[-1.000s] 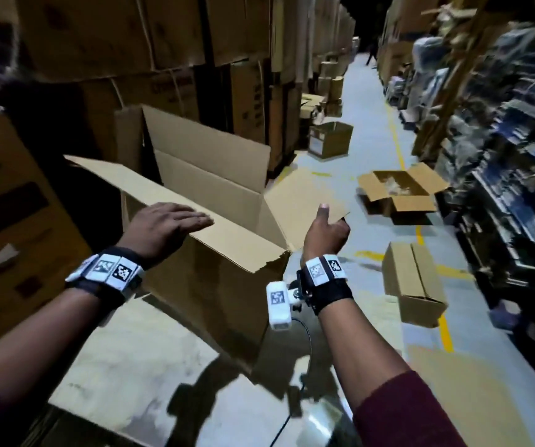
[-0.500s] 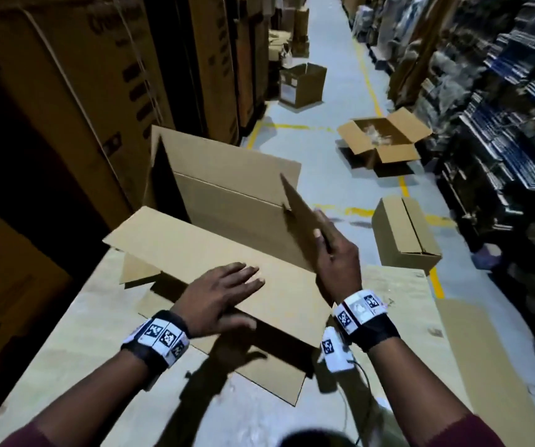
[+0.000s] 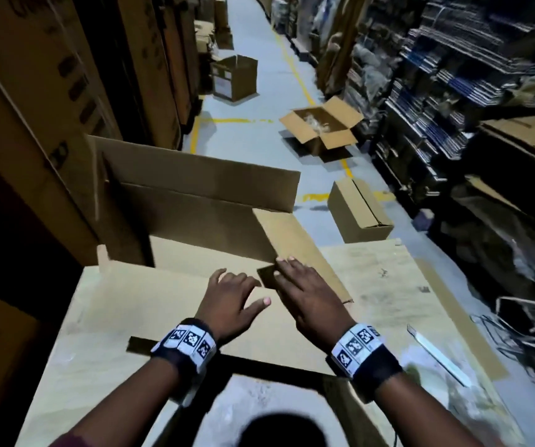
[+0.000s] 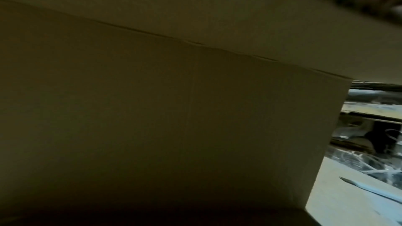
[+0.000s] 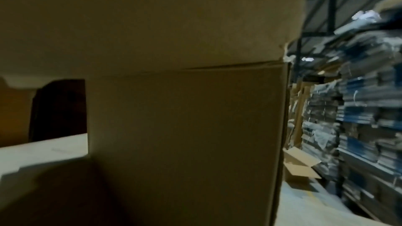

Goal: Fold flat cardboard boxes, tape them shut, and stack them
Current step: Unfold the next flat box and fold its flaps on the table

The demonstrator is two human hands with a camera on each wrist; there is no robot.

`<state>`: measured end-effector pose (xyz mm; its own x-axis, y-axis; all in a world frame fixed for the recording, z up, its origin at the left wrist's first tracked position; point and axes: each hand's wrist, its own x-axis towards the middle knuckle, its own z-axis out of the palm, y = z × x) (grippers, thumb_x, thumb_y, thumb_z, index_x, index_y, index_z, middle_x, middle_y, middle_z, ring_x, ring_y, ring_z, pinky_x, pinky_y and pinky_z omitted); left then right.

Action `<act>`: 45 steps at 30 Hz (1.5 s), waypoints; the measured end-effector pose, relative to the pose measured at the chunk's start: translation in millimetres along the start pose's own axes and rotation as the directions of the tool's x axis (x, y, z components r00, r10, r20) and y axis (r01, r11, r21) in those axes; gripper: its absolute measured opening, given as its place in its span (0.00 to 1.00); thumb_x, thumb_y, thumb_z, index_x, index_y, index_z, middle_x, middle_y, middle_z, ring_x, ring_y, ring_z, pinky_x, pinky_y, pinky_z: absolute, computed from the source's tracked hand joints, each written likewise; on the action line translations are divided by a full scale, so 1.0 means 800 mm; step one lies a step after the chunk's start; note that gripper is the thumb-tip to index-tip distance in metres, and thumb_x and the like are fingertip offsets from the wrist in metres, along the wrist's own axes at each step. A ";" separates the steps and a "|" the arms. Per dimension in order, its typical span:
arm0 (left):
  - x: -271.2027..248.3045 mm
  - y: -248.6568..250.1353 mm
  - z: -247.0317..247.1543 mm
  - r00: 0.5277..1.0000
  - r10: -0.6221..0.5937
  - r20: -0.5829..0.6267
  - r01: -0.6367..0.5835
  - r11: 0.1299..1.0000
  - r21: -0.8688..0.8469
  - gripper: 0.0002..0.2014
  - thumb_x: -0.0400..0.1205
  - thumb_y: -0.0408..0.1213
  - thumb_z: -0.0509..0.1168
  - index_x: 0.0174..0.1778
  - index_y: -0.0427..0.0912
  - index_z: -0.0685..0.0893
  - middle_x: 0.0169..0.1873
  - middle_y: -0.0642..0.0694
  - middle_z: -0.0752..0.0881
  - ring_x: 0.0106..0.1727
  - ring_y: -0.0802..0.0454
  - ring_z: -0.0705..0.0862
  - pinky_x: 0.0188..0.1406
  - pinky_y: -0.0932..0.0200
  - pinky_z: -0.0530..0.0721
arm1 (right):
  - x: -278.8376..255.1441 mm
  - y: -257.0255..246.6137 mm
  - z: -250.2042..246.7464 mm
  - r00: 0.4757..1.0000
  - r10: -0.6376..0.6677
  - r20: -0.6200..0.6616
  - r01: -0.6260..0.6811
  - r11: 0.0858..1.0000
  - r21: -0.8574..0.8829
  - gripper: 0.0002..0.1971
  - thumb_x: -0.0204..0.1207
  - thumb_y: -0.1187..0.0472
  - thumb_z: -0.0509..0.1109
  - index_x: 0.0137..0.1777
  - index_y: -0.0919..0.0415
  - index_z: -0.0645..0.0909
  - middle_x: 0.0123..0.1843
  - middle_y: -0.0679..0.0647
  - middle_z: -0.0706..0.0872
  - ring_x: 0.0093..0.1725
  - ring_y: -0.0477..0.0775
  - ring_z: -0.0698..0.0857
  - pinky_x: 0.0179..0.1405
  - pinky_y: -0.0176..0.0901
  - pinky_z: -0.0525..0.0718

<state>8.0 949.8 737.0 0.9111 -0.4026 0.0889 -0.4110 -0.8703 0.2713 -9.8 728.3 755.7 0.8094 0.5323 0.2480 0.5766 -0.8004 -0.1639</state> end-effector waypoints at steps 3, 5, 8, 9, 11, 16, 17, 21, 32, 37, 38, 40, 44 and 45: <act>-0.024 -0.020 0.001 0.998 0.034 -0.045 -0.036 0.999 -0.037 0.23 0.82 0.67 0.53 0.58 0.56 0.83 0.50 0.58 0.86 0.57 0.52 0.83 0.79 0.45 0.59 | 0.002 -0.035 0.003 0.987 0.149 0.060 -0.144 0.987 -0.076 0.39 0.68 0.74 0.72 0.83 0.61 0.70 0.89 0.56 0.61 0.87 0.65 0.63 0.81 0.67 0.69; -0.040 -0.030 -0.003 0.998 0.047 -0.047 -0.049 0.997 -0.053 0.22 0.82 0.66 0.54 0.59 0.56 0.83 0.49 0.59 0.86 0.57 0.53 0.83 0.80 0.44 0.59 | 0.008 -0.051 0.002 0.966 0.236 0.106 -0.231 0.971 -0.061 0.36 0.76 0.72 0.65 0.86 0.60 0.64 0.92 0.54 0.53 0.89 0.63 0.55 0.84 0.68 0.61; -0.065 -0.036 -0.010 0.999 0.033 -0.032 -0.035 0.997 -0.066 0.24 0.82 0.66 0.53 0.63 0.57 0.82 0.51 0.59 0.85 0.59 0.53 0.82 0.81 0.45 0.57 | 0.012 -0.059 0.003 0.947 0.260 0.191 -0.243 0.964 -0.107 0.32 0.85 0.64 0.60 0.89 0.55 0.57 0.92 0.50 0.47 0.90 0.62 0.50 0.84 0.70 0.58; -0.074 -0.034 -0.010 0.999 0.021 -0.029 -0.023 0.997 -0.069 0.25 0.82 0.66 0.52 0.64 0.56 0.81 0.52 0.58 0.85 0.59 0.52 0.82 0.80 0.45 0.57 | 0.011 -0.056 0.004 0.949 0.237 0.206 -0.215 0.969 -0.122 0.29 0.88 0.59 0.58 0.88 0.52 0.58 0.92 0.49 0.48 0.90 0.63 0.51 0.83 0.72 0.59; -0.093 -0.026 -0.007 0.999 0.015 -0.032 -0.017 0.998 -0.067 0.26 0.82 0.66 0.51 0.67 0.55 0.80 0.53 0.56 0.84 0.59 0.51 0.81 0.79 0.44 0.58 | 0.004 -0.050 0.005 0.948 0.195 0.252 -0.172 0.979 -0.112 0.26 0.91 0.46 0.50 0.87 0.47 0.59 0.92 0.47 0.49 0.90 0.63 0.51 0.83 0.72 0.57; -0.096 -0.006 -0.001 0.999 -0.026 -0.043 0.025 0.999 -0.022 0.26 0.83 0.66 0.49 0.68 0.56 0.79 0.55 0.55 0.85 0.61 0.50 0.81 0.77 0.42 0.62 | -0.002 -0.038 -0.004 0.898 0.093 0.430 -0.046 0.992 -0.118 0.44 0.78 0.21 0.44 0.90 0.42 0.46 0.92 0.48 0.37 0.90 0.59 0.37 0.85 0.71 0.40; -0.094 -0.003 0.000 0.998 -0.036 -0.056 0.035 0.999 -0.024 0.25 0.83 0.65 0.50 0.68 0.57 0.79 0.55 0.55 0.85 0.61 0.50 0.81 0.77 0.42 0.63 | -0.004 -0.036 -0.008 0.892 0.073 0.446 -0.029 0.994 -0.105 0.46 0.78 0.20 0.45 0.90 0.42 0.40 0.91 0.49 0.34 0.90 0.58 0.35 0.86 0.70 0.39; -0.092 0.010 0.010 0.993 -0.069 -0.094 0.067 0.998 -0.022 0.23 0.82 0.65 0.53 0.63 0.57 0.81 0.54 0.56 0.85 0.60 0.50 0.81 0.75 0.42 0.62 | -0.034 -0.020 -0.038 0.812 0.022 0.583 0.031 0.996 -0.081 0.45 0.82 0.25 0.49 0.88 0.43 0.30 0.89 0.54 0.27 0.89 0.60 0.31 0.86 0.68 0.41; -0.097 0.051 0.025 0.976 -0.194 -0.100 0.175 0.970 -0.168 0.21 0.79 0.68 0.55 0.51 0.58 0.82 0.47 0.64 0.82 0.57 0.56 0.78 0.65 0.45 0.59 | 0.010 0.007 -0.040 0.755 -0.331 0.566 0.475 0.871 -0.125 0.40 0.80 0.28 0.56 0.87 0.48 0.62 0.92 0.58 0.47 0.90 0.66 0.45 0.83 0.77 0.52; -0.100 0.083 0.029 0.967 -0.244 -0.077 0.229 0.959 -0.165 0.20 0.81 0.67 0.53 0.50 0.57 0.80 0.45 0.67 0.77 0.56 0.58 0.76 0.66 0.49 0.55 | -0.003 0.040 -0.035 0.793 -0.251 0.555 0.330 0.943 -0.045 0.37 0.79 0.25 0.53 0.82 0.46 0.67 0.92 0.52 0.46 0.90 0.60 0.38 0.84 0.77 0.46; -0.100 0.092 0.029 0.967 -0.248 -0.059 0.236 0.958 -0.161 0.19 0.82 0.65 0.53 0.51 0.57 0.80 0.45 0.67 0.77 0.57 0.58 0.76 0.67 0.47 0.55 | -0.009 0.045 -0.036 0.795 -0.257 0.549 0.324 0.946 -0.025 0.37 0.80 0.25 0.53 0.82 0.46 0.67 0.92 0.52 0.46 0.90 0.60 0.38 0.84 0.76 0.45; -0.099 0.109 0.030 0.969 -0.246 -0.026 0.239 0.958 -0.160 0.16 0.83 0.61 0.54 0.55 0.57 0.79 0.48 0.65 0.78 0.59 0.57 0.76 0.69 0.46 0.55 | -0.019 0.057 -0.036 0.805 -0.269 0.528 0.306 0.952 0.018 0.35 0.80 0.26 0.53 0.81 0.45 0.69 0.92 0.50 0.46 0.90 0.59 0.38 0.84 0.74 0.43; -0.100 0.139 0.034 0.985 -0.166 0.044 0.171 0.969 -0.180 0.17 0.84 0.54 0.54 0.68 0.59 0.75 0.57 0.60 0.79 0.64 0.55 0.75 0.70 0.49 0.56 | -0.037 0.083 -0.035 0.878 -0.202 0.434 0.210 0.977 0.030 0.29 0.84 0.31 0.49 0.77 0.43 0.74 0.92 0.46 0.50 0.90 0.57 0.43 0.85 0.71 0.47; -0.100 0.145 0.036 0.987 -0.150 0.050 0.157 0.970 -0.184 0.18 0.84 0.53 0.54 0.70 0.60 0.74 0.58 0.59 0.80 0.65 0.55 0.74 0.70 0.49 0.55 | -0.041 0.086 -0.033 0.895 -0.172 0.413 0.184 0.983 0.011 0.28 0.84 0.33 0.49 0.76 0.43 0.74 0.92 0.46 0.51 0.90 0.58 0.44 0.85 0.71 0.49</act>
<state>-113.0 873.1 733.9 0.9597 -0.2812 -0.0006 -0.2503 -0.8552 0.4538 0.0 648.5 761.4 0.6709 0.7274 -0.1440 0.7168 -0.6859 -0.1257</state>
